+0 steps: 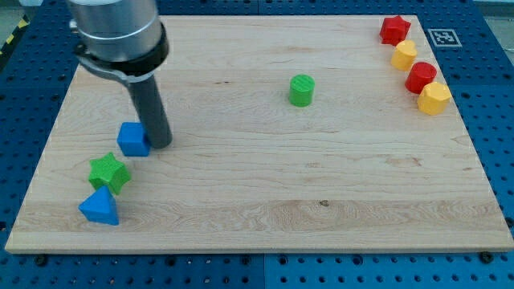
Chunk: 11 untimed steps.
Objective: Move the green circle closer to the blue cube
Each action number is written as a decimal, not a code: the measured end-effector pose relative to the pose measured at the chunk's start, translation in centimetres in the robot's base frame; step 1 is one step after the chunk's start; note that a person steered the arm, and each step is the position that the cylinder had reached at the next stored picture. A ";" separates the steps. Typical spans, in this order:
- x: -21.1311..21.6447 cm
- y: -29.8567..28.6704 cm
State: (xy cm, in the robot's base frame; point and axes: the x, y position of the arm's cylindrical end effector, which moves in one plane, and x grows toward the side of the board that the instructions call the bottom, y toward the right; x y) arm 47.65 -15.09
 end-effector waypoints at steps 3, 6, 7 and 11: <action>0.5 4.8; -0.8 32.9; -4.9 34.0; -9.1 23.0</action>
State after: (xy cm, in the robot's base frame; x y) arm 38.54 7.87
